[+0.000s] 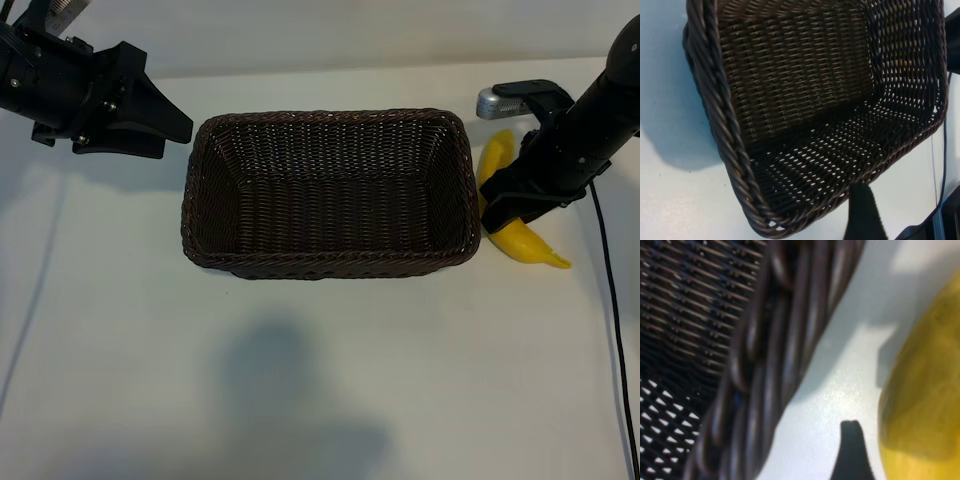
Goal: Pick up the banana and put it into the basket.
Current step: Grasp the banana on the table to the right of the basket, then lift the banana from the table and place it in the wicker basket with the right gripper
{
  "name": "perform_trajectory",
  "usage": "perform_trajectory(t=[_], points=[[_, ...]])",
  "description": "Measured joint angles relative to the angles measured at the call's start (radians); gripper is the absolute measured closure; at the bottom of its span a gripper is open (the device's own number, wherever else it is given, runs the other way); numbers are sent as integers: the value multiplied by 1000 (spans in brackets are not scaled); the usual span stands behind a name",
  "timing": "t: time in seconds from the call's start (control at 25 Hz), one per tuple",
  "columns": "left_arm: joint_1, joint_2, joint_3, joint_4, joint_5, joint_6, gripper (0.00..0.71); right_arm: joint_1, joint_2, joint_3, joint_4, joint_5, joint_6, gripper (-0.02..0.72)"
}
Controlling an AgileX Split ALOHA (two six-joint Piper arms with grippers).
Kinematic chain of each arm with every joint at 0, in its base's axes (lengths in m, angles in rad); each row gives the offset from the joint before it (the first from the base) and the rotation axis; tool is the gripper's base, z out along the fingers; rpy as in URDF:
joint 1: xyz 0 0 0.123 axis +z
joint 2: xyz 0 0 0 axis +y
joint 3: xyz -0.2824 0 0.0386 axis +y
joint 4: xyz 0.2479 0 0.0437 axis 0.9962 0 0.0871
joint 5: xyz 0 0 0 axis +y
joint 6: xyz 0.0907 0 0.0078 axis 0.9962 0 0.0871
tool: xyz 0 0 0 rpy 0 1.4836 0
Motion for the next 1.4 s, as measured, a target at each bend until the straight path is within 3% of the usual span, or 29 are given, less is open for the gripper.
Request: perform_trajectory(t=[0.76, 0.88, 0.96, 1.2, 1.4], points=[[0, 0, 0, -16, 0, -1, 230, 0, 44, 0, -1, -28, 6, 196], [0, 0, 0, -16, 0, -1, 230, 0, 46, 0, -1, -27, 21, 261], [0, 0, 0, -16, 0, -1, 230, 0, 41, 0, -5, -25, 25, 261], [0, 0, 0, -16, 0, -2, 230, -1, 39, -1, -61, -8, 62, 261], [0, 0, 0, -17, 0, -5, 230, -72, 20, -70, -148, 109, 174, 261]])
